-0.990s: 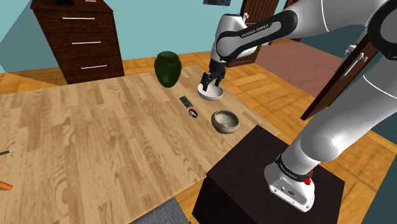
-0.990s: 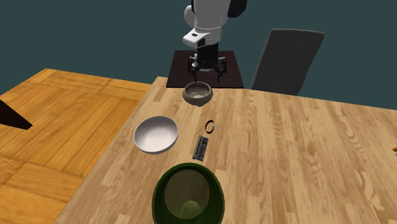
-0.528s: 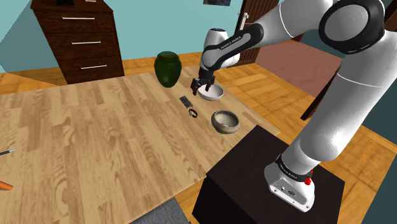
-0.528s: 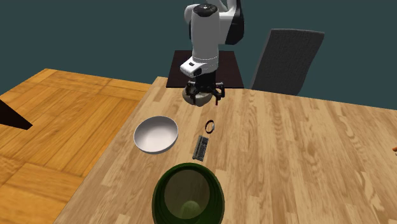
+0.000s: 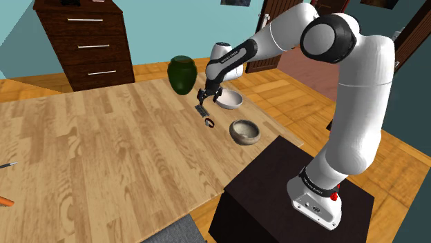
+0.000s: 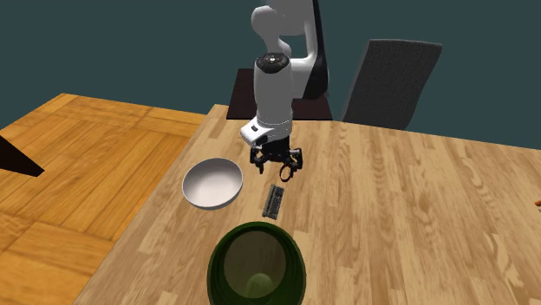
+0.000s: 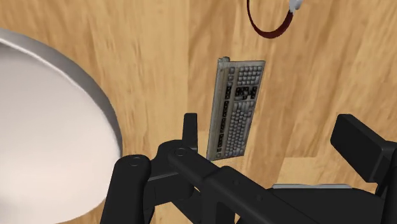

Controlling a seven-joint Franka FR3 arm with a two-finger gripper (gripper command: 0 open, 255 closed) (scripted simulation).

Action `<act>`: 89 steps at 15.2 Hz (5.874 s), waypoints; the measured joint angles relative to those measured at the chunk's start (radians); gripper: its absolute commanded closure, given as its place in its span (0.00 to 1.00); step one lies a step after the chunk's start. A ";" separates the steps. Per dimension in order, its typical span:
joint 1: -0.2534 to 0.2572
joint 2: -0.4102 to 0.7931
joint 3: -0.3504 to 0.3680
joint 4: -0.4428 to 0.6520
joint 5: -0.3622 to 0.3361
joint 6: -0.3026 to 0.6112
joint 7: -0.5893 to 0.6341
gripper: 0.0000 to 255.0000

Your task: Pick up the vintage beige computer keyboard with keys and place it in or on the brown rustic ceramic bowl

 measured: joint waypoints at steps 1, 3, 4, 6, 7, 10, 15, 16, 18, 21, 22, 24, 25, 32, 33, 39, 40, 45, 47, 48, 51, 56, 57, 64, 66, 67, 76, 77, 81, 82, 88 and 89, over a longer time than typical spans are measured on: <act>-0.005 0.037 -0.001 0.028 0.005 0.011 0.000 0.00; -0.008 0.117 -0.002 0.100 0.012 0.025 0.009 0.00; -0.009 0.143 -0.002 0.122 0.015 0.029 0.011 0.00; -0.008 0.175 -0.002 0.147 0.017 0.038 0.015 0.00; -0.009 0.189 -0.001 0.156 0.017 0.044 0.014 0.00; -0.010 0.223 0.000 0.170 0.019 0.064 0.013 0.00; -0.009 0.254 0.001 0.185 0.020 0.080 0.013 0.00; -0.009 0.255 0.001 0.186 0.020 0.080 0.013 0.00; -0.009 0.255 0.001 0.186 0.020 0.080 0.013 0.00; -0.009 0.255 0.001 0.186 0.020 0.080 0.013 1.00; -0.009 0.255 0.001 0.186 0.020 0.080 0.013 1.00; -0.009 0.255 0.001 0.186 0.020 0.080 0.013 1.00; -0.009 0.255 0.001 0.186 0.020 0.080 0.013 1.00; -0.008 0.233 0.000 0.181 0.019 0.063 0.015 1.00; -0.008 0.221 0.000 0.175 0.018 0.057 0.015 1.00; -0.006 0.165 -0.004 0.169 0.015 0.007 0.021 1.00; -0.004 0.154 -0.004 0.167 0.014 -0.001 0.024 1.00; -0.006 0.106 -0.007 0.166 0.011 -0.048 0.024 1.00; -0.004 0.090 -0.007 0.168 0.009 -0.066 0.028 1.00; -0.003 0.082 -0.008 0.169 0.009 -0.076 0.029 1.00; -0.002 0.058 -0.009 0.178 0.006 -0.107 0.033 1.00; -0.001 0.016 -0.011 0.186 0.003 -0.158 0.038 1.00; -0.001 0.011 -0.011 0.191 0.002 -0.168 0.038 1.00; -0.002 -0.072 -0.013 0.143 0.000 -0.202 0.039 1.00; 0.000 -0.149 -0.013 0.033 0.001 -0.170 0.037 1.00; -0.004 -0.181 -0.014 -0.011 0.003 -0.158 0.030 1.00; -0.015 -0.511 -0.023 -0.438 0.007 -0.063 0.003 1.00; -0.016 -0.544 -0.024 -0.477 0.007 -0.056 0.000 1.00; -0.023 -0.702 -0.030 -0.640 0.001 -0.052 -0.009 1.00; -0.023 -0.740 -0.028 -0.674 -0.001 -0.057 -0.006 1.00; -0.039 -0.927 -0.039 -0.856 -0.012 -0.062 -0.021 1.00; -0.039 -0.922 -0.041 -0.868 -0.011 -0.046 -0.024 1.00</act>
